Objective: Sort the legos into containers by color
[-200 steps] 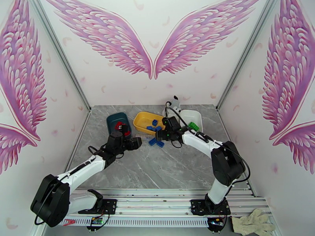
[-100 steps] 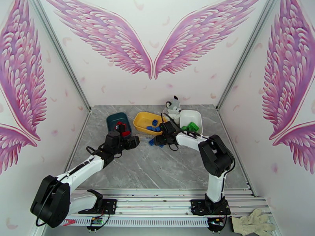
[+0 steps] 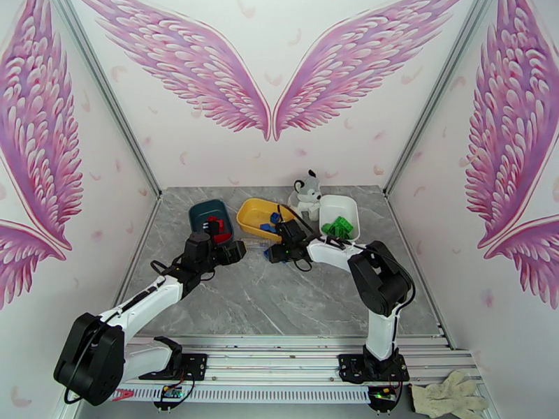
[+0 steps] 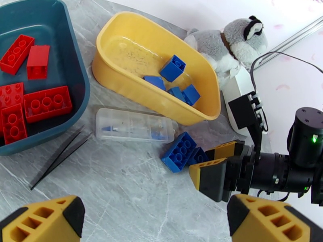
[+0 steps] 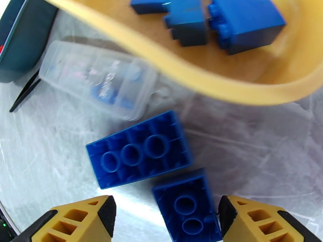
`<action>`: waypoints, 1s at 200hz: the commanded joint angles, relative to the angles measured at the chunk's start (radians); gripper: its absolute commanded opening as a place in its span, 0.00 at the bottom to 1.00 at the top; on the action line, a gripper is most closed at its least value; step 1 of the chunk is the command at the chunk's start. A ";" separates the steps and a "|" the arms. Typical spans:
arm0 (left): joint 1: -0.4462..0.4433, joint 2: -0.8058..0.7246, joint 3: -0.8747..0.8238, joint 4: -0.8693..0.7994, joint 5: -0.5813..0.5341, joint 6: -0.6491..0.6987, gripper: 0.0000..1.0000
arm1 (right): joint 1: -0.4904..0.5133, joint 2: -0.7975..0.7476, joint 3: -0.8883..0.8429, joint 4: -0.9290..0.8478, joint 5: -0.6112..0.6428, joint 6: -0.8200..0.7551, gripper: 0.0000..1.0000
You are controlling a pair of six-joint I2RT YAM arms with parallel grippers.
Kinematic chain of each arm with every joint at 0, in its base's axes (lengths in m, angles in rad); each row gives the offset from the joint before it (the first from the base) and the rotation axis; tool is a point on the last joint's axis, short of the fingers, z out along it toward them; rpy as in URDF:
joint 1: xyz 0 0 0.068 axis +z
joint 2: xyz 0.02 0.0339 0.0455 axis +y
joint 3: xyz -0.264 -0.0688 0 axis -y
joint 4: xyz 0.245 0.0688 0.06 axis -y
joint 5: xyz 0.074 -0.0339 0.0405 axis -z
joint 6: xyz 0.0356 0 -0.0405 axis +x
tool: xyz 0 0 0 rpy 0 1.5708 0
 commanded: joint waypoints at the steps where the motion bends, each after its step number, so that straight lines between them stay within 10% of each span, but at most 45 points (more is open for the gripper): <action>1: 0.009 -0.013 -0.013 0.000 0.020 -0.008 0.99 | 0.032 0.033 0.025 -0.052 0.061 0.003 0.66; 81: 0.011 -0.012 -0.013 0.002 0.030 -0.010 0.99 | 0.072 0.113 0.110 -0.138 0.193 0.039 0.48; 200: -0.045 0.182 0.051 0.072 0.167 -0.005 0.99 | 0.069 -0.074 0.004 -0.039 0.076 0.096 0.28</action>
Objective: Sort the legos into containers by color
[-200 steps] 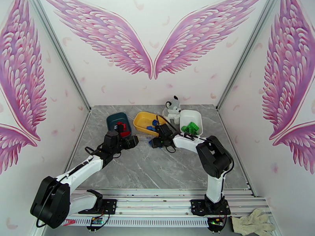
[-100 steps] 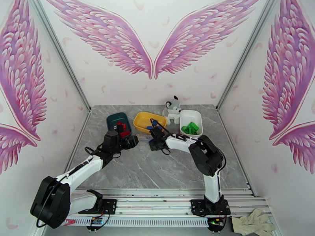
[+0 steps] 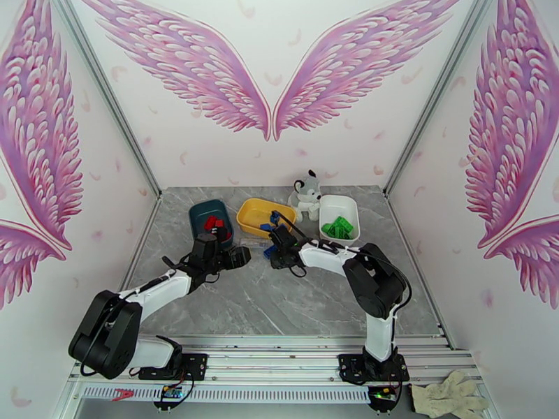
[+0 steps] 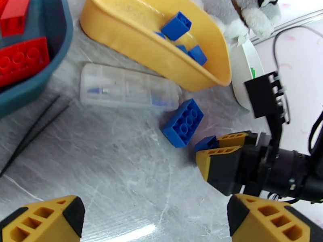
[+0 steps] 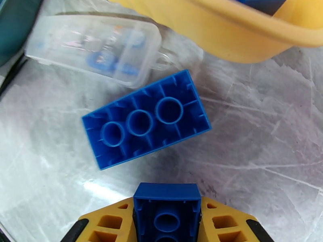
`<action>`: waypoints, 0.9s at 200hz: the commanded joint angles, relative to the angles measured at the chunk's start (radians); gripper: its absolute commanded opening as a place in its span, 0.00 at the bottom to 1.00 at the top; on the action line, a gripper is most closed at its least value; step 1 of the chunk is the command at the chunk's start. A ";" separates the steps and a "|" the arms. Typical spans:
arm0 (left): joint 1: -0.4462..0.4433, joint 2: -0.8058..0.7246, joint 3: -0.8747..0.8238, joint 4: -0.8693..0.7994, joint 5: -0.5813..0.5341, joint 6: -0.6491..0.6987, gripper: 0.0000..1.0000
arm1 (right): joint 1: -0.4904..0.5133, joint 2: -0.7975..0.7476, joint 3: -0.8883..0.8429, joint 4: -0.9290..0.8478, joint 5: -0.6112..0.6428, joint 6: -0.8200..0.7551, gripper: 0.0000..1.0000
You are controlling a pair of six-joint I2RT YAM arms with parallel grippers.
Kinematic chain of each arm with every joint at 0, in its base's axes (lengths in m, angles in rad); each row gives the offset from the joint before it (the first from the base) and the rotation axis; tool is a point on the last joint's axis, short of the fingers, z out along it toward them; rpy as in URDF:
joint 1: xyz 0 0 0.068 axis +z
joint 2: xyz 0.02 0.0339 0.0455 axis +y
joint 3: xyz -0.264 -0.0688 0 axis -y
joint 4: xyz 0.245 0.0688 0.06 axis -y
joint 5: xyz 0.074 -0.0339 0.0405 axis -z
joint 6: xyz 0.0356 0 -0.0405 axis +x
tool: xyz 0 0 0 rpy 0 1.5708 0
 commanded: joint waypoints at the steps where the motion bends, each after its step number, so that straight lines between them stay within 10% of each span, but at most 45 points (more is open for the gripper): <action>1: -0.027 0.011 0.050 0.034 0.030 0.014 0.99 | -0.001 -0.062 -0.011 0.039 -0.037 0.021 0.28; 124: -0.165 -0.094 0.082 -0.104 -0.282 0.147 0.99 | -0.132 0.081 0.444 -0.113 -0.057 0.045 0.35; 180: -0.179 -0.188 0.059 -0.128 -0.363 0.165 0.99 | -0.139 0.232 0.721 -0.225 -0.053 0.048 0.67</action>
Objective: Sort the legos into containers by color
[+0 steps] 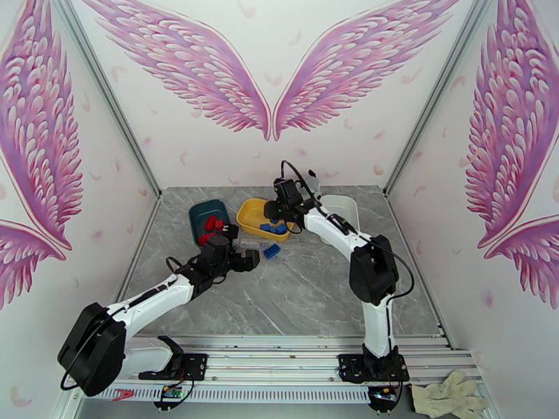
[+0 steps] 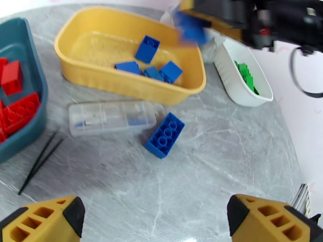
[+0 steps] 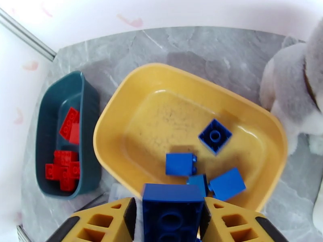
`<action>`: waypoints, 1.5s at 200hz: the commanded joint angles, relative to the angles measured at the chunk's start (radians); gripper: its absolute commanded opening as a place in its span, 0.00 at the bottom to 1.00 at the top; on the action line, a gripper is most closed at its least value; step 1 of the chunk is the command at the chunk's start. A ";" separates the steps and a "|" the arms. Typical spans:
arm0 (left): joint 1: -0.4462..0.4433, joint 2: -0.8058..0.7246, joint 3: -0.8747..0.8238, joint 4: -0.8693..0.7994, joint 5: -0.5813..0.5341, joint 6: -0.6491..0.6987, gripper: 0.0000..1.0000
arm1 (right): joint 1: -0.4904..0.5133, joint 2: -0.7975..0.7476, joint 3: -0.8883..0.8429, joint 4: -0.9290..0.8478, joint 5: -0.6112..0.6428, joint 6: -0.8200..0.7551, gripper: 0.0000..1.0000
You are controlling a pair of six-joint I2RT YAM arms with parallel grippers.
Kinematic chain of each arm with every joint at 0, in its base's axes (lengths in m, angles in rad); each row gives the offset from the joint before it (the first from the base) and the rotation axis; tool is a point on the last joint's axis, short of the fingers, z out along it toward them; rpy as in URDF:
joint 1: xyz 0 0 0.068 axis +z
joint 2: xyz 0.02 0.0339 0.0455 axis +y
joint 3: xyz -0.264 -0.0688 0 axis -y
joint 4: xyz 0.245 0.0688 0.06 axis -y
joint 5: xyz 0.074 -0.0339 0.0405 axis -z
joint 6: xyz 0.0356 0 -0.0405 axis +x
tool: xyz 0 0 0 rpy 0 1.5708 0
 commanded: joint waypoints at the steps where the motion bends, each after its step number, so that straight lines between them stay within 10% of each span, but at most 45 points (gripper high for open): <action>1: -0.006 -0.039 0.005 -0.036 -0.060 0.025 0.99 | -0.004 0.032 0.079 -0.086 -0.009 0.003 0.68; 152: -0.101 0.167 0.092 -0.033 -0.157 0.119 0.90 | 0.010 -0.669 -0.839 0.117 -0.003 0.079 0.72; 300: -0.165 0.652 0.366 -0.006 -0.271 0.293 0.85 | -0.142 -0.677 -0.953 0.229 -0.247 0.165 0.83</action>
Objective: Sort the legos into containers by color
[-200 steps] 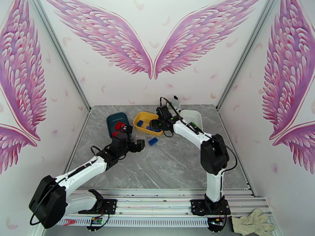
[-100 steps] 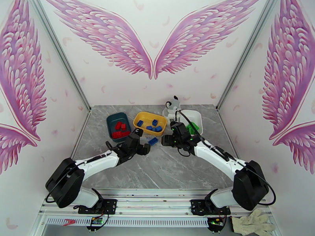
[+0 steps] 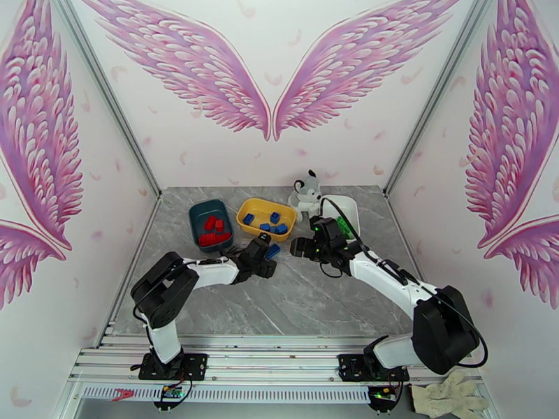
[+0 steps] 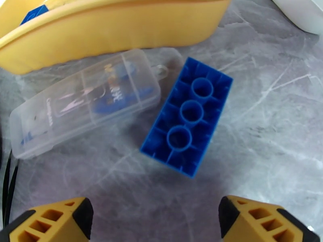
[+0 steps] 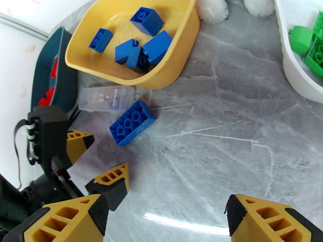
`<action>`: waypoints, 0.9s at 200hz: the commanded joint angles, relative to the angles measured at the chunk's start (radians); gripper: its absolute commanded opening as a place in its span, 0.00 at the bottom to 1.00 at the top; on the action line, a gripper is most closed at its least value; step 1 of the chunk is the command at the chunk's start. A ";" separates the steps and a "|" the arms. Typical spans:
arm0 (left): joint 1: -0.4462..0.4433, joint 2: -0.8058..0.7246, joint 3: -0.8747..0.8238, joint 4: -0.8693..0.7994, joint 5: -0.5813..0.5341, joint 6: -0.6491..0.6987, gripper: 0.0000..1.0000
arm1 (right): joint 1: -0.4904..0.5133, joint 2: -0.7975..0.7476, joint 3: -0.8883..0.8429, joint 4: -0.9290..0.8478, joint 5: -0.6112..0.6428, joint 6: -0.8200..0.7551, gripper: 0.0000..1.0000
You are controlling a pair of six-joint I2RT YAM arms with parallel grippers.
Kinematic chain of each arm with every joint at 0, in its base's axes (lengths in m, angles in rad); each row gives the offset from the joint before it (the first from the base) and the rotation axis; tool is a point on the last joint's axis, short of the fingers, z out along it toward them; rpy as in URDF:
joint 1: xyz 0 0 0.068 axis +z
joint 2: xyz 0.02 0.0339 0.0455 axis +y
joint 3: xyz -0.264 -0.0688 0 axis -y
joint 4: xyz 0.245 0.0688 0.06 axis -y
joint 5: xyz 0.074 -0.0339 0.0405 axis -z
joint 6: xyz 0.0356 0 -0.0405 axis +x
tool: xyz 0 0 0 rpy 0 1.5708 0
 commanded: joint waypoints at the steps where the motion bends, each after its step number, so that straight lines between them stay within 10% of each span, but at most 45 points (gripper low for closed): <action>1: -0.002 0.043 0.073 0.013 -0.021 0.057 0.85 | -0.025 0.005 -0.023 0.051 -0.084 0.041 0.83; 180: -0.030 0.190 0.266 -0.060 0.012 0.154 0.61 | -0.060 -0.031 -0.041 0.056 -0.094 0.048 0.84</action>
